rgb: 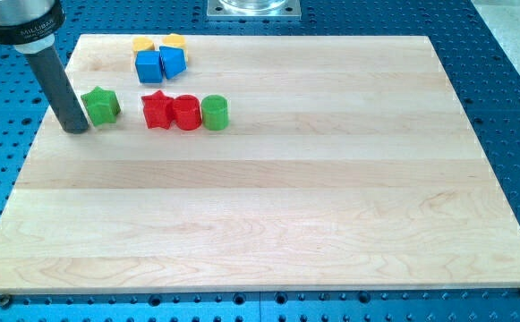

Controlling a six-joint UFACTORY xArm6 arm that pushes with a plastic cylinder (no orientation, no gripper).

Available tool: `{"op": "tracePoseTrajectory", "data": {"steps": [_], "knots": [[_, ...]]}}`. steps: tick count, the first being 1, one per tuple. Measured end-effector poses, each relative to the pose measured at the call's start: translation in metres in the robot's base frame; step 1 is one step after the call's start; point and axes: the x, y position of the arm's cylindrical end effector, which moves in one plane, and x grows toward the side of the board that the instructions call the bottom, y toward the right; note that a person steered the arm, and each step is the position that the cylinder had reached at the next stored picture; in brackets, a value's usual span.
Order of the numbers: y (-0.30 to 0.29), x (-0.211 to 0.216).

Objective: Push the green star into the red star

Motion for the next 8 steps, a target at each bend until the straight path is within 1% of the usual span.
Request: {"op": "tracePoseTrajectory", "data": {"steps": [2, 3, 4, 5, 6, 7, 8], "knots": [[0.029, -0.006], [0.030, -0.012], [-0.017, -0.026], [-0.042, -0.045], [0.024, -0.080], [0.057, -0.079], [0.057, -0.077]]}}
